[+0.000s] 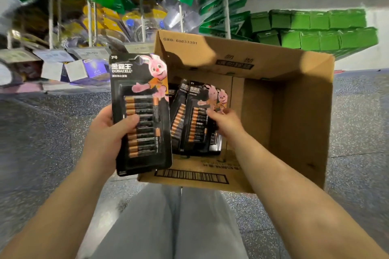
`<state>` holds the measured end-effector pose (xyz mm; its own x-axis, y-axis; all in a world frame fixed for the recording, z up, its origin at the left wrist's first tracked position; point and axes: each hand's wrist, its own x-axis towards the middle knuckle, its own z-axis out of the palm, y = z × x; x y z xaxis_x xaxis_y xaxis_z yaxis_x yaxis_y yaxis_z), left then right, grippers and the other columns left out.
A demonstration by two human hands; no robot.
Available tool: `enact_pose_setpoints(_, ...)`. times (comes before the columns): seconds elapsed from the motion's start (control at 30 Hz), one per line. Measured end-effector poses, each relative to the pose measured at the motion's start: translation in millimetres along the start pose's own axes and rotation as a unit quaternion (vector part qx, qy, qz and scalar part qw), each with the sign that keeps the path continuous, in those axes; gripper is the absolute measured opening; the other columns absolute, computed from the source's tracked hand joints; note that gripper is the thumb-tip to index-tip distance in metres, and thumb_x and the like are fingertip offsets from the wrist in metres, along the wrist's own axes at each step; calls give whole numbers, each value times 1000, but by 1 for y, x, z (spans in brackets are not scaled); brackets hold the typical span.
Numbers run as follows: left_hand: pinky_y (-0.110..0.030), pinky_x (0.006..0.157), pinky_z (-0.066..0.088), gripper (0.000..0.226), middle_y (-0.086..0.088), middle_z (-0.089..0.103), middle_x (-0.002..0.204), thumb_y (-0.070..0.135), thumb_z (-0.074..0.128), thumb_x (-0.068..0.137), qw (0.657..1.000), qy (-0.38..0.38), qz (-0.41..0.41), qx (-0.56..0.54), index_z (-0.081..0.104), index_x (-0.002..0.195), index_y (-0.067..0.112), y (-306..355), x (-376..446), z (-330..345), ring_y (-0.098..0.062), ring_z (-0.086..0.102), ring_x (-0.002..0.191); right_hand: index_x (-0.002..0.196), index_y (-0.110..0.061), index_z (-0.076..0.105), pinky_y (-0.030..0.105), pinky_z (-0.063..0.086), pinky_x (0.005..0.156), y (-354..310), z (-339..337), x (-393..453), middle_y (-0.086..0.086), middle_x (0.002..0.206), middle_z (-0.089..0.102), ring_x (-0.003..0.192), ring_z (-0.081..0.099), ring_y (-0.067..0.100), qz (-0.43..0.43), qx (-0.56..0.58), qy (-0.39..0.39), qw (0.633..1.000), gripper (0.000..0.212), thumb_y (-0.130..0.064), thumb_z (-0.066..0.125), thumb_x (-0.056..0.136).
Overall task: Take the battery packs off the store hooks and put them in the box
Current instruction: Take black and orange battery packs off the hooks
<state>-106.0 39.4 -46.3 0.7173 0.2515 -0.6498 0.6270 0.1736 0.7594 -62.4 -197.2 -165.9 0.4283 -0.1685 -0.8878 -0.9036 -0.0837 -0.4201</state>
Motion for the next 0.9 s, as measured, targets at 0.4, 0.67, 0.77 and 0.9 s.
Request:
enact_pose_setpoints(0.4,-30,57,60,28,8,76,79,0,55,92,999,-8,-6,-34,62,101,26,-11,3,-18,-13,74,74,136,-14,39,49,44,102,29,14,14,9,136,48,124,49,31,2,-163,111,980,93,-47,85,62)
enact_pose_setpoints(0.67,-32,60,60,28,5,76,86,0,56,92,998,-34,-5,-45,63,104,24,-15,6,-23,-17,74,81,111,-16,57,39,55,80,30,-31,1,7,107,69,95,67,24,-47,-8,104,993,28,-17,70,86)
enact_pose_setpoints(0.77,-32,61,61,28,5,76,86,1,56,92,998,-38,-8,-46,63,104,25,-15,6,-23,-18,74,82,116,-18,57,43,56,84,18,-34,-21,6,110,69,97,68,22,-81,-11,97,992,26,-19,64,91)
enact_pose_setpoints(0.9,-34,63,61,28,1,75,91,0,56,92,998,-41,-11,-52,62,108,22,-13,6,-23,-20,74,83,116,-22,55,42,57,83,-13,-27,-74,2,109,70,95,70,18,-143,47,3,989,28,-18,64,90)
